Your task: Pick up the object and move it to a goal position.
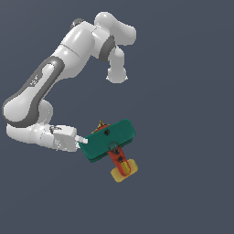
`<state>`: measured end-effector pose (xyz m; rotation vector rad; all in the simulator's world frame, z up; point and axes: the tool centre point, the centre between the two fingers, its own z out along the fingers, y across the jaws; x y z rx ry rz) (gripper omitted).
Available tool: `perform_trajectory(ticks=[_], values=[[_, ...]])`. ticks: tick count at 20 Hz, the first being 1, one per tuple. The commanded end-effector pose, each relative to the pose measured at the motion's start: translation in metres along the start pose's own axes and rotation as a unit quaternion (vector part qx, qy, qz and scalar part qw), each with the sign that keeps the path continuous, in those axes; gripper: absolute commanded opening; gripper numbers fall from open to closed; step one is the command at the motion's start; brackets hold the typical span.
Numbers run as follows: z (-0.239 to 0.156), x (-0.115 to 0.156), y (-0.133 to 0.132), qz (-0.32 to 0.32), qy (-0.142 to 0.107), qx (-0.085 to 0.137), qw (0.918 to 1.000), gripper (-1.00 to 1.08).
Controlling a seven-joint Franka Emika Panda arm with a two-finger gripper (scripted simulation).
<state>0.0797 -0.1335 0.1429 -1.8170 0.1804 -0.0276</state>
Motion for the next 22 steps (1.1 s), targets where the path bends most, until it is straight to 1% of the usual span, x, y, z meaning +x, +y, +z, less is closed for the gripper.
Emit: perform_trajectory(ticks=[1,2,3,15,22], values=[[0.004,0.0,0.0,0.0,0.0,0.0,1.0,0.28],[0.004,0.0,0.0,0.0,0.0,0.0,1.0,0.28],[0.004,0.0,0.0,0.0,0.0,0.0,1.0,-1.0],[0.003,0.0,-0.001,0.0,0.001,0.0,1.0,-1.0],[-0.005,-0.007,-0.013,0.0,0.0,-0.001,1.0,-1.0]])
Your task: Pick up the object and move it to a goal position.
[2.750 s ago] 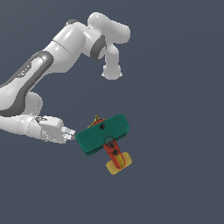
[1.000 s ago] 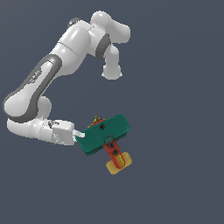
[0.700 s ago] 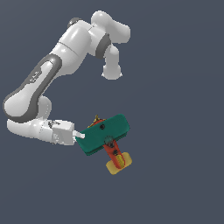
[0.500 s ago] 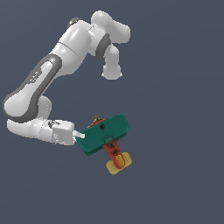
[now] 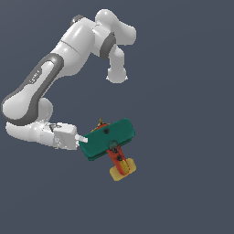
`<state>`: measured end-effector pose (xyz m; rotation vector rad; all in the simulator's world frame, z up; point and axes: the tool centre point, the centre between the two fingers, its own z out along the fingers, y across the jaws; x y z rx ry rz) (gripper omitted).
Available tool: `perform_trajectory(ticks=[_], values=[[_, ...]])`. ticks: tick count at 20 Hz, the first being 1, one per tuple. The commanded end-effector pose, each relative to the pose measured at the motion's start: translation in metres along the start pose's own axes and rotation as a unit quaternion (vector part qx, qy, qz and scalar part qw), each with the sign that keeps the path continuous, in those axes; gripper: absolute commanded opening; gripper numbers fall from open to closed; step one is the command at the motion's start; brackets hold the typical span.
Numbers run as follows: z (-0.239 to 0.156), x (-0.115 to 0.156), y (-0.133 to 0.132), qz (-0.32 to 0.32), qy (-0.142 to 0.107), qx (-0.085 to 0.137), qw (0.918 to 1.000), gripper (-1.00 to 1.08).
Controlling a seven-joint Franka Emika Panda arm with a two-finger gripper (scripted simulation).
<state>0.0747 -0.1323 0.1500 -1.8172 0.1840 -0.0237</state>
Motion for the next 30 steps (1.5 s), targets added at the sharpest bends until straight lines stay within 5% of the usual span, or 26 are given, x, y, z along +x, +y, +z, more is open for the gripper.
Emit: perform_trajectory(ticks=[1,9,30], values=[[-0.006,-0.003,-0.01,-0.002,0.001,0.0,1.0,-1.0],[-0.035,-0.03,-0.056,-0.001,0.0,-0.002,1.0,-1.0],[-0.154,-0.128,-0.245,-0.001,-0.002,-0.004,1.0,-1.0]])
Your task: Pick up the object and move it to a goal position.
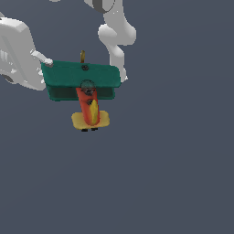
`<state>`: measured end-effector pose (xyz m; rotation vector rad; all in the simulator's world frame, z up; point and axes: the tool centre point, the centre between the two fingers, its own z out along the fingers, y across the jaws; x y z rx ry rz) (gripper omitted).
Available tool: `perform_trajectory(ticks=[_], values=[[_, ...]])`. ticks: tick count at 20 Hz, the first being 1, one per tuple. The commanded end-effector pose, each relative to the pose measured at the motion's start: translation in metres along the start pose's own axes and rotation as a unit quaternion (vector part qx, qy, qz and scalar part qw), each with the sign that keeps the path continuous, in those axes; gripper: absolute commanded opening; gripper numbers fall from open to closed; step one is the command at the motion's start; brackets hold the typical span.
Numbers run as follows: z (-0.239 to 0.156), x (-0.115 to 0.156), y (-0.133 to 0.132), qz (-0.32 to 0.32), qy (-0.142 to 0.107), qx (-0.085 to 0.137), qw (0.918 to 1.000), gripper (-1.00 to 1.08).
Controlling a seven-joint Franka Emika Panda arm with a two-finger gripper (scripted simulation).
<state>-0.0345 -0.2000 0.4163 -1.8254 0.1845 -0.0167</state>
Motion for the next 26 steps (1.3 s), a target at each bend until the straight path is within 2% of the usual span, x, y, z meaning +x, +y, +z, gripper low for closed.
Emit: perform_trajectory(ticks=[1,6,11,26], values=[[-0.016,-0.012,-0.025,-0.002,0.0,0.0,1.0,-1.0],[-0.044,-0.033,-0.067,-0.004,0.001,0.002,1.0,-1.0],[-0.065,-0.047,-0.095,-0.004,0.002,0.003,1.0,-1.0],[-0.074,-0.059,-0.115,-0.003,0.003,0.003,1.0,-1.0]])
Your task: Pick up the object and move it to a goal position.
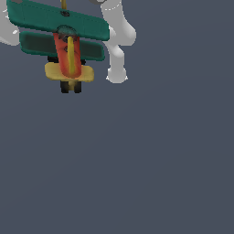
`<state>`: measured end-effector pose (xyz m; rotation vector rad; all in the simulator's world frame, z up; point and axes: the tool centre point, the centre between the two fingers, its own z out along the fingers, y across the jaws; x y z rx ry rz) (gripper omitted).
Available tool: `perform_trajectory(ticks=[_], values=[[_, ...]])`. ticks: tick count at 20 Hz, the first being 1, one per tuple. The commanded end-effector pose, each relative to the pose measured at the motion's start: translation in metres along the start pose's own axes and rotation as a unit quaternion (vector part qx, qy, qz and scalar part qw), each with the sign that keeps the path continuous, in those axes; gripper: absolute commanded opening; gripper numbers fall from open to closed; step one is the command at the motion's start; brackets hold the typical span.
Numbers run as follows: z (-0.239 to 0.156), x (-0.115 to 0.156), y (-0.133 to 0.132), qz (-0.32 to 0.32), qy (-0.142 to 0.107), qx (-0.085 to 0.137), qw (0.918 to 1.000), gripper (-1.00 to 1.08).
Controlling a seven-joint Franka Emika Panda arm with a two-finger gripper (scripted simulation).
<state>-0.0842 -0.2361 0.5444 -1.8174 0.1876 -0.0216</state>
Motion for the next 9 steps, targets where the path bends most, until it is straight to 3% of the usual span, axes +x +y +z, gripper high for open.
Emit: perform_trajectory(ticks=[1,9], values=[[0.0,-0.006,-0.01,-0.002,0.0,-0.001,1.0,-1.0],[0.0,-0.02,-0.027,-0.003,0.0,0.0,1.0,-1.0]])
